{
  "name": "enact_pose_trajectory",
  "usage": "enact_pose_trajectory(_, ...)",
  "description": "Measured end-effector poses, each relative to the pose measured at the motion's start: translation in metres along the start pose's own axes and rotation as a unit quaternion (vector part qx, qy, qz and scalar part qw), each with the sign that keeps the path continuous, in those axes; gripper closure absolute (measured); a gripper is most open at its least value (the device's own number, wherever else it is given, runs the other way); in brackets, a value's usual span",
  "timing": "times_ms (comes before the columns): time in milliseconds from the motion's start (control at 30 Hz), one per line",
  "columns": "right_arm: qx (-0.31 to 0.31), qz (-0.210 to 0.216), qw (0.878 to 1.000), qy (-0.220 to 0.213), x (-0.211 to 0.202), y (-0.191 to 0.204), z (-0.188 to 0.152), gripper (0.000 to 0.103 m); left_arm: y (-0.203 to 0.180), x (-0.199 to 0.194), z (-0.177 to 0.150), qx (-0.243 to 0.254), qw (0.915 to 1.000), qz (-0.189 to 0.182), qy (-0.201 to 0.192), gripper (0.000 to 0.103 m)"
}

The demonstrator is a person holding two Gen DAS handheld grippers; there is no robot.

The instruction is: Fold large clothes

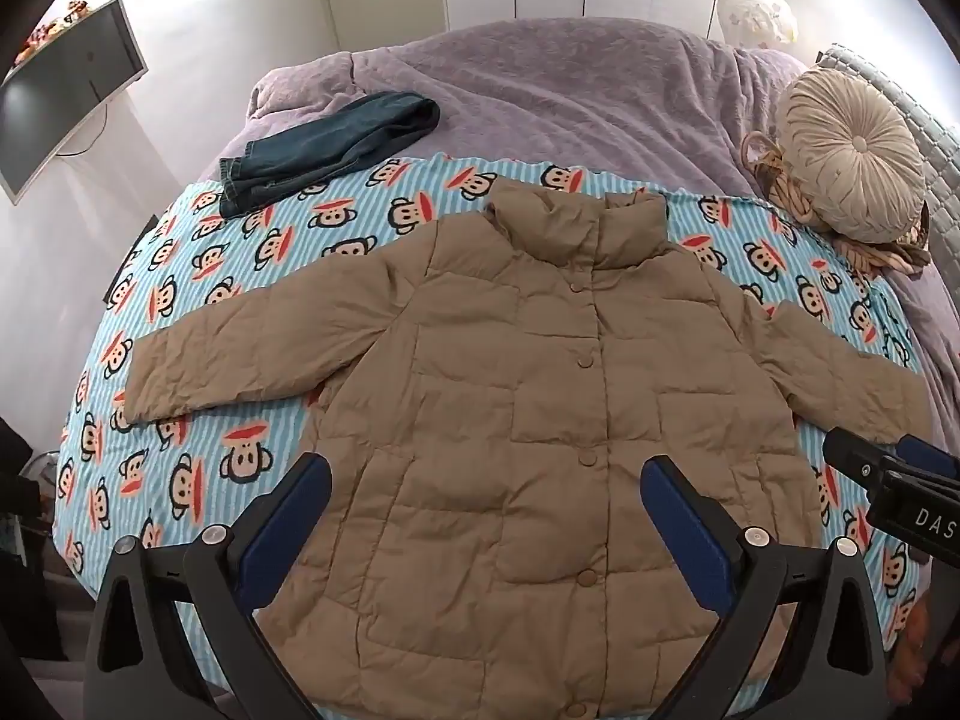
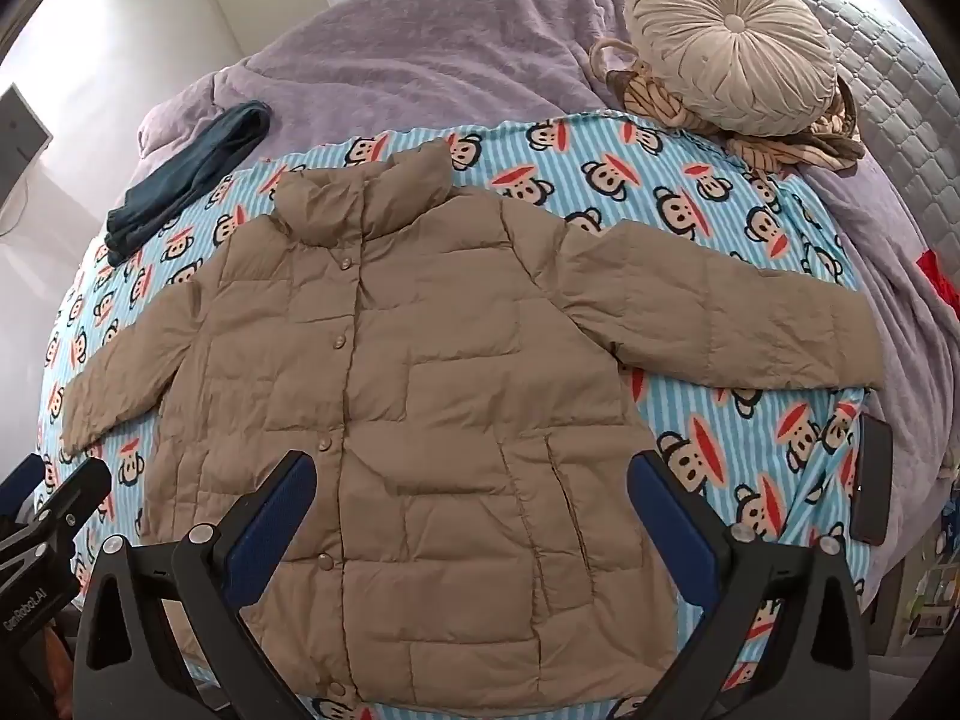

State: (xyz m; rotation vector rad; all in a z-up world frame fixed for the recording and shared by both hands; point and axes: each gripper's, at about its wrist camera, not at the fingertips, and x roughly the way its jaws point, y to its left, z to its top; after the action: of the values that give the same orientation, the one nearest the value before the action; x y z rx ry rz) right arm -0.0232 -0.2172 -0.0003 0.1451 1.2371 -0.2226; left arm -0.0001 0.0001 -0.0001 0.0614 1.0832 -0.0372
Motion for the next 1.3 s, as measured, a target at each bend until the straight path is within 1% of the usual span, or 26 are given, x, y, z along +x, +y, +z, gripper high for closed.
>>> enact_pose_trajectory(367,-0.001,0.001,1.0,0.002,0.001,0.0,0.0,0.0,0.003,0.006,-0.002,-0.003,1.0,0.002,0.0,0.0)
enact_pose_trajectory(633,0.0,0.001,1.0,0.003,0.002,0.001,0.0,0.0,0.008,0.002,-0.004,-0.003,1.0,0.0,0.005,0.0)
enact_pose_trajectory(833,0.001,0.002,1.0,0.003,0.001,0.0,0.001,0.0,0.008,0.002,-0.004,-0.003,1.0,0.0,0.001,0.0)
enact_pose_trajectory(1133,0.002,0.004,1.0,0.004,0.004,0.001,-0.002,0.0,0.011,0.005,-0.01,-0.003,1.0,0.004,0.005,0.0)
enact_pose_trajectory(1300,0.003,0.005,1.0,0.004,0.004,0.001,-0.001,0.0,0.011,0.005,-0.009,-0.004,0.9999,0.0,0.015,0.0)
